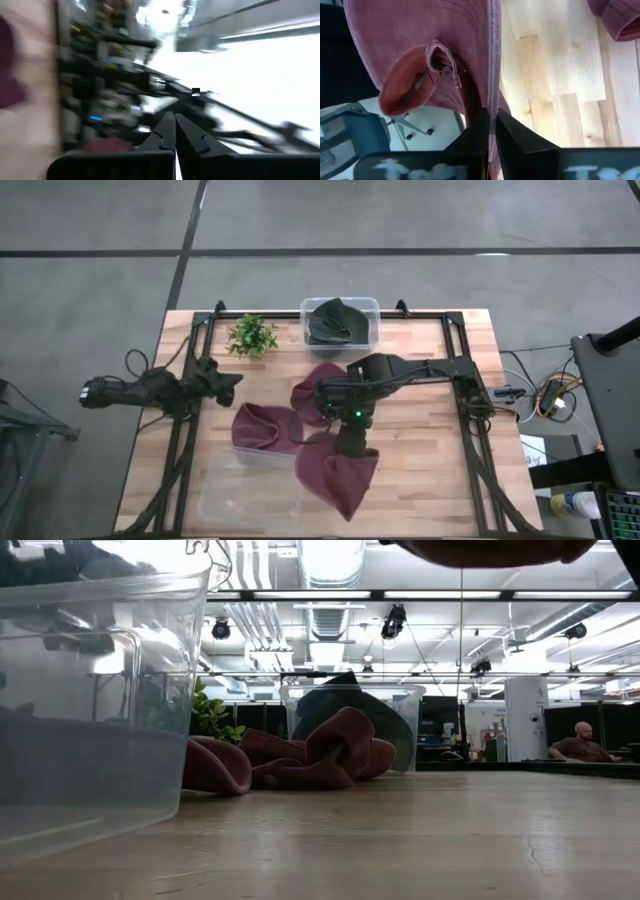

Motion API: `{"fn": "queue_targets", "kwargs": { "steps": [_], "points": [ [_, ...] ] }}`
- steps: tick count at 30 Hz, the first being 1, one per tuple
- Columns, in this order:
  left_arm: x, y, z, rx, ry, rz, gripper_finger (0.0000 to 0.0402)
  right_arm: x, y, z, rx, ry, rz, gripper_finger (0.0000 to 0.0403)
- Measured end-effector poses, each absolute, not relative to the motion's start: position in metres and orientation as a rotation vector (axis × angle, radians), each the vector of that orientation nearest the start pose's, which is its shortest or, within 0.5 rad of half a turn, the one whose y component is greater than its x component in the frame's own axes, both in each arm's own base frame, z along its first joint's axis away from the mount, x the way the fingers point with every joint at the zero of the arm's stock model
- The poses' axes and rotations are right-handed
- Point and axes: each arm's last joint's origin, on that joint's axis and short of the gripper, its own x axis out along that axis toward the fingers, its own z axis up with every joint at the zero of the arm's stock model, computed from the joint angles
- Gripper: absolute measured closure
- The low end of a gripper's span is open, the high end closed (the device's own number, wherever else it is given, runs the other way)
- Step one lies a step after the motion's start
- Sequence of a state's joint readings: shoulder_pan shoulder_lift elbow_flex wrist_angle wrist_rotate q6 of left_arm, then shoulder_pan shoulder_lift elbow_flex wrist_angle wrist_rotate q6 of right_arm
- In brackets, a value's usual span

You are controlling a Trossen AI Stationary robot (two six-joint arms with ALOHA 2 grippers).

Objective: Pick & Place hat
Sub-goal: Put the bottom right red cap into the bottom transparent bin

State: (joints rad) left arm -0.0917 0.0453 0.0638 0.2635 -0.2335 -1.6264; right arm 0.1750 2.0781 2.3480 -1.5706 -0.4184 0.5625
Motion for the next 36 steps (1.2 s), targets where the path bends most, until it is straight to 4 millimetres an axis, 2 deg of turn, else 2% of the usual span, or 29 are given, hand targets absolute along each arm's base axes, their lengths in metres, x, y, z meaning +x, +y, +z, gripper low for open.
{"fn": "queue_targets", "kwargs": {
  "steps": [2,5,9,13,17,21,25,27,30,36],
  "points": [
    [0.090,-0.003,0.216,-1.717,-0.363,-0.237,0.0401,0.387,0.081,0.364,0.612,1.430,0.135,0.0390],
    [0.090,-0.006,0.231,-1.761,-0.266,-0.347,0.0391,0.389,0.081,0.362,0.596,1.432,0.148,0.0390],
    [0.098,-0.011,0.258,-1.761,-0.039,-0.299,0.0351,0.390,0.078,0.360,0.609,1.438,0.160,0.0390],
    [0.117,-0.016,0.281,-1.739,0.201,-0.225,0.0304,0.390,0.078,0.361,0.618,1.440,0.168,0.0390],
    [0.144,-0.022,0.299,-1.682,0.424,-0.194,0.0266,0.391,0.075,0.361,0.638,1.442,0.181,0.0390],
    [0.175,-0.027,0.311,-1.611,0.521,-0.186,0.0250,0.392,0.070,0.361,0.647,1.438,0.171,0.0390],
    [0.202,-0.030,0.311,-1.559,0.601,-0.151,0.0248,0.392,0.069,0.361,0.647,1.436,0.172,0.0390],
    [0.214,-0.032,0.316,-1.536,0.616,-0.201,0.0248,0.392,0.069,0.361,0.647,1.435,0.174,0.0390],
    [0.228,-0.035,0.309,-1.520,0.683,-0.186,0.0248,0.392,0.069,0.361,0.647,1.434,0.176,0.0390],
    [0.249,-0.038,0.309,-1.508,0.673,-0.206,0.0248,0.392,0.069,0.363,0.646,1.415,0.188,0.0390]
  ]
}}
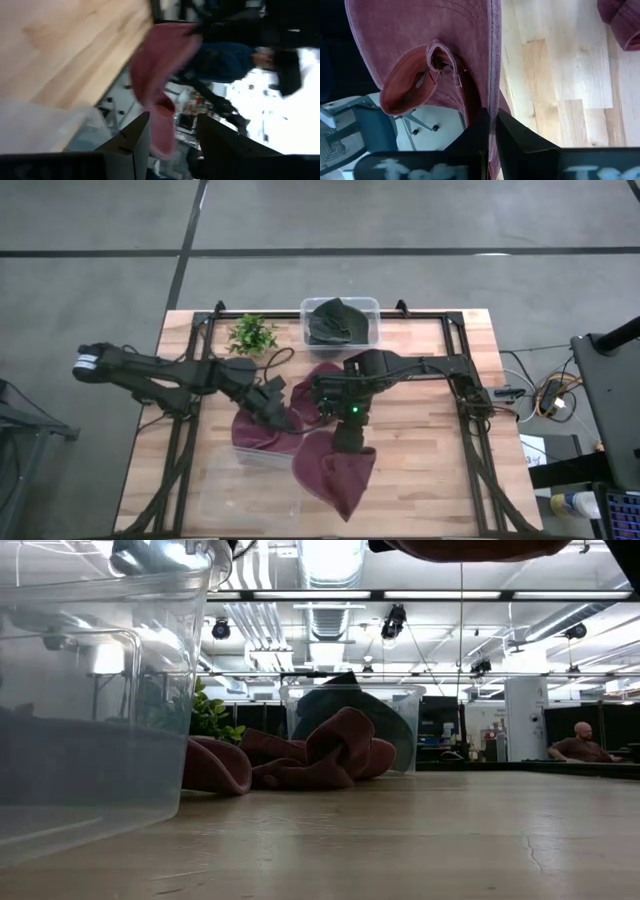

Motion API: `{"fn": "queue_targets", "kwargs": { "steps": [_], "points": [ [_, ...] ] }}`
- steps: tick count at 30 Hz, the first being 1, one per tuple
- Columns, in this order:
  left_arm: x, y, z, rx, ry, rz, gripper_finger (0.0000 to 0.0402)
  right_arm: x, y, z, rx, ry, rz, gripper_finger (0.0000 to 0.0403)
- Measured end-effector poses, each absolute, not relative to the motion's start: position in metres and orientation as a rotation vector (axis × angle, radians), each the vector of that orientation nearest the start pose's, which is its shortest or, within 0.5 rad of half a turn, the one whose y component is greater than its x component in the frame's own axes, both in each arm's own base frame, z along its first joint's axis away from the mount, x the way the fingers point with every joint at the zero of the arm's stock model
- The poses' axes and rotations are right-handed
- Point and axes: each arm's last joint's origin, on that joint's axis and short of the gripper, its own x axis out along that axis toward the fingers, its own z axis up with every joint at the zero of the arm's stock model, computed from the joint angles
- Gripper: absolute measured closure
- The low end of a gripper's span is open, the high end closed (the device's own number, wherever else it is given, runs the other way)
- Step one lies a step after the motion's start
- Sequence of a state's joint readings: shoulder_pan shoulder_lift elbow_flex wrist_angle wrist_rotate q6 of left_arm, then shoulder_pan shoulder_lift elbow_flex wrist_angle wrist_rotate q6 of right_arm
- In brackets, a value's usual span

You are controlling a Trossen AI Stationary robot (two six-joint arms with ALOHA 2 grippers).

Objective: Pick & Place hat
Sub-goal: Put the bottom right red cap into the bottom transparent bin

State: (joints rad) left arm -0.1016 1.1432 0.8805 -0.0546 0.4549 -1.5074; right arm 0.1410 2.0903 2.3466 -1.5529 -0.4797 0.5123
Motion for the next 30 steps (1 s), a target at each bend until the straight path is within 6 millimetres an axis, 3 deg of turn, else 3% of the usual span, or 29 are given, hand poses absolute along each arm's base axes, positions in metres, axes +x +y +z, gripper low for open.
{"fn": "queue_targets", "kwargs": {
  "steps": [11,30],
  "points": [
    [0.278,-0.050,0.301,-1.474,0.771,-0.256,0.0248,0.397,0.064,0.364,0.637,1.366,0.202,0.0390],
    [0.276,-0.053,0.303,-1.423,0.793,-0.328,0.0248,0.393,0.066,0.371,0.691,1.366,0.291,0.0390]
  ]
}}
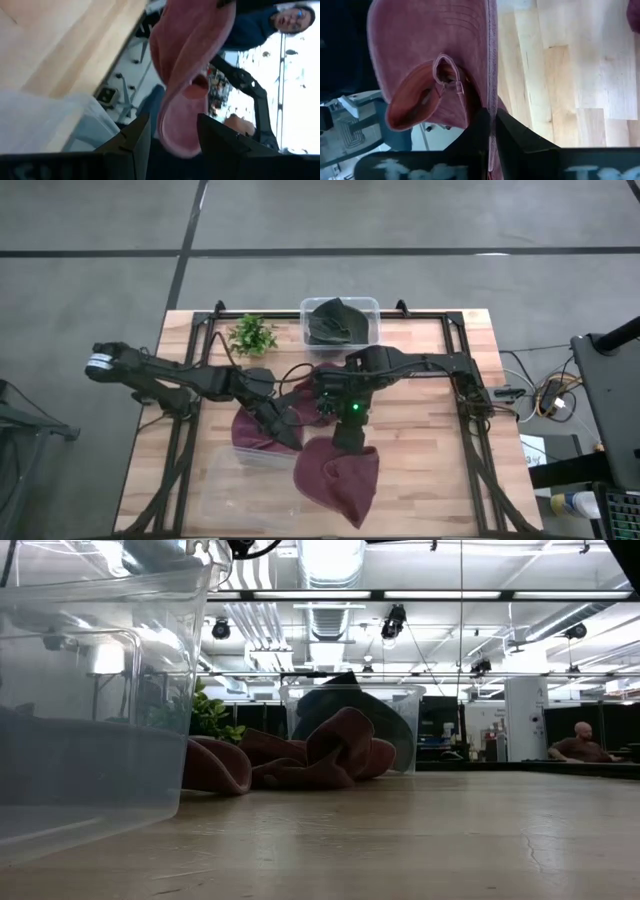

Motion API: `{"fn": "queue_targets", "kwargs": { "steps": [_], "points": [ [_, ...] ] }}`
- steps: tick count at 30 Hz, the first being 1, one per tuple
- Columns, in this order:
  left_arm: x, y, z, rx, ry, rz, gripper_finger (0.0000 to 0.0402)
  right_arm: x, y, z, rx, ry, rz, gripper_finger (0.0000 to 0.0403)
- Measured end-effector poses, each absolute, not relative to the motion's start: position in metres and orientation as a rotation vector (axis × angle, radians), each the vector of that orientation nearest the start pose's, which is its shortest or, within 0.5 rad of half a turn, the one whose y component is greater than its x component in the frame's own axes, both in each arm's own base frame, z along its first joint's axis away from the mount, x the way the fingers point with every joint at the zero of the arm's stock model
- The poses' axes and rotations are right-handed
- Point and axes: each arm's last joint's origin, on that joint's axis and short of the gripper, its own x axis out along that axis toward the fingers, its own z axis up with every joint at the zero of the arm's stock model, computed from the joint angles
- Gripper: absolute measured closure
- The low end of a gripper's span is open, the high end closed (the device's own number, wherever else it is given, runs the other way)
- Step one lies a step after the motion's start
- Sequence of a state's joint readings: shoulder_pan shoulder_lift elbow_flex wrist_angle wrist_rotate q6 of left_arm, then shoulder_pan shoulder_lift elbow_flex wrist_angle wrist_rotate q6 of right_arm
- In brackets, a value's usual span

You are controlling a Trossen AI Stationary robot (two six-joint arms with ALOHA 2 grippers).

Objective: Pick & Place hat
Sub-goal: Put the bottom right red cap into the bottom transparent bin

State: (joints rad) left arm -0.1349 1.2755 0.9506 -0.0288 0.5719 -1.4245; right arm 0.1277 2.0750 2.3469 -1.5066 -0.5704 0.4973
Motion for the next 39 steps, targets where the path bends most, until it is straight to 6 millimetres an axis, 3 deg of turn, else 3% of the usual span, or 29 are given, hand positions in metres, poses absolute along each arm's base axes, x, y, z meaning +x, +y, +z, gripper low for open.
{"fn": "queue_targets", "kwargs": {
  "steps": [16,19,23,27,33,39],
  "points": [
    [0.281,-0.053,0.298,-1.393,0.754,-0.286,0.0254,0.401,0.058,0.374,0.697,1.278,0.309,0.0390],
    [0.280,-0.053,0.299,-1.394,0.772,-0.310,0.0286,0.401,0.058,0.374,0.697,1.277,0.309,0.0390],
    [0.280,-0.054,0.299,-1.392,0.778,-0.333,0.0375,0.401,0.056,0.374,0.699,1.278,0.304,0.0390],
    [0.280,-0.054,0.302,-1.405,0.783,-0.356,0.0392,0.402,0.057,0.373,0.702,1.279,0.299,0.0387],
    [0.263,-0.060,0.311,-1.429,0.840,-0.397,0.0396,0.397,0.056,0.373,0.704,1.320,0.249,0.0333],
    [0.229,-0.065,0.322,-1.414,0.896,-0.322,0.0397,0.388,0.052,0.372,0.624,1.367,0.148,0.0264]
  ]
}}
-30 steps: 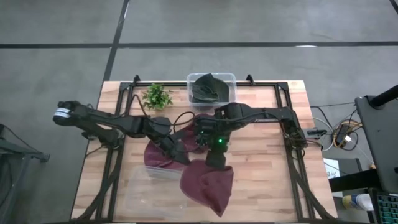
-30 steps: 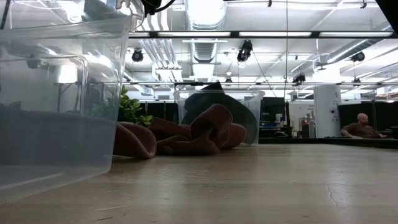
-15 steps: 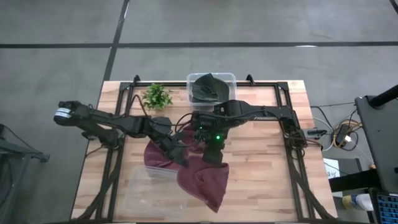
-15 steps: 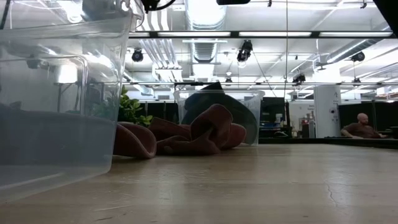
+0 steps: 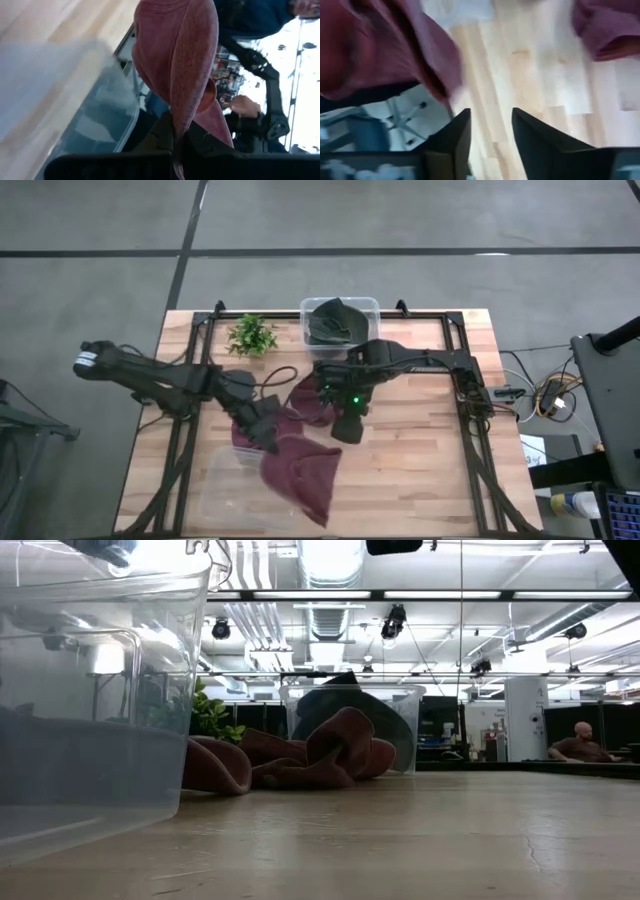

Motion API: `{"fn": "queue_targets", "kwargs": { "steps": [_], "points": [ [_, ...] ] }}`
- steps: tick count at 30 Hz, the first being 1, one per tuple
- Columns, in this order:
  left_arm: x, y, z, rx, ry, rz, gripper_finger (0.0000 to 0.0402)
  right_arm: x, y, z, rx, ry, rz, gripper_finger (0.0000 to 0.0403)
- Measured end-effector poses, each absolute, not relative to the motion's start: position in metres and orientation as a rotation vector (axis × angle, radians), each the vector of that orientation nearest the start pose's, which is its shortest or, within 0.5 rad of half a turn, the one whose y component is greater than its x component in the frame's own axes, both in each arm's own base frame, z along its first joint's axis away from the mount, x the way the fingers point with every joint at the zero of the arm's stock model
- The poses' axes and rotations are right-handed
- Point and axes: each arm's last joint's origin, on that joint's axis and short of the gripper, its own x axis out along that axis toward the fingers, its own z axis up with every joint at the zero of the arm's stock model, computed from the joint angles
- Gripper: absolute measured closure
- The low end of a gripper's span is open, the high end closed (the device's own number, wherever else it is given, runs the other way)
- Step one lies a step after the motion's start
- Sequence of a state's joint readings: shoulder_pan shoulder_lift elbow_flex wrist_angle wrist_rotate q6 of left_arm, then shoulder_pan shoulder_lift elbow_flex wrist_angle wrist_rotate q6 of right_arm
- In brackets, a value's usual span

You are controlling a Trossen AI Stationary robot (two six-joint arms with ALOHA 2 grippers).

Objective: Pick & Place hat
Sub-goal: Put the bottom right red cap into the bottom transparent bin

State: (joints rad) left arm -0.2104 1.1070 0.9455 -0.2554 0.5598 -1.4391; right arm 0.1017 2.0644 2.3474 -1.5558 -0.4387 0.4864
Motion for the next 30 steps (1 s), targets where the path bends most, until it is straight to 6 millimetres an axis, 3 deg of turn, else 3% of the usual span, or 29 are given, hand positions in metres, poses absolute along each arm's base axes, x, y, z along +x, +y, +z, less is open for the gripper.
{"fn": "queue_targets", "kwargs": {
  "steps": [10,15,19,30],
  "points": [
    [0.146,-0.067,0.347,-1.473,0.851,-0.153,0.0397,0.387,0.047,0.372,0.490,1.345,0.135,0.0207],
    [0.118,-0.071,0.348,-1.434,0.849,-0.118,0.0397,0.387,0.043,0.372,0.454,1.334,0.104,0.0202],
    [0.113,-0.080,0.340,-1.361,0.890,-0.070,0.0396,0.388,0.040,0.372,0.430,1.329,0.119,0.0202],
    [0.130,-0.122,0.316,-1.223,0.987,0.036,0.0396,0.388,0.037,0.371,0.393,1.321,0.103,0.0202]
  ]
}}
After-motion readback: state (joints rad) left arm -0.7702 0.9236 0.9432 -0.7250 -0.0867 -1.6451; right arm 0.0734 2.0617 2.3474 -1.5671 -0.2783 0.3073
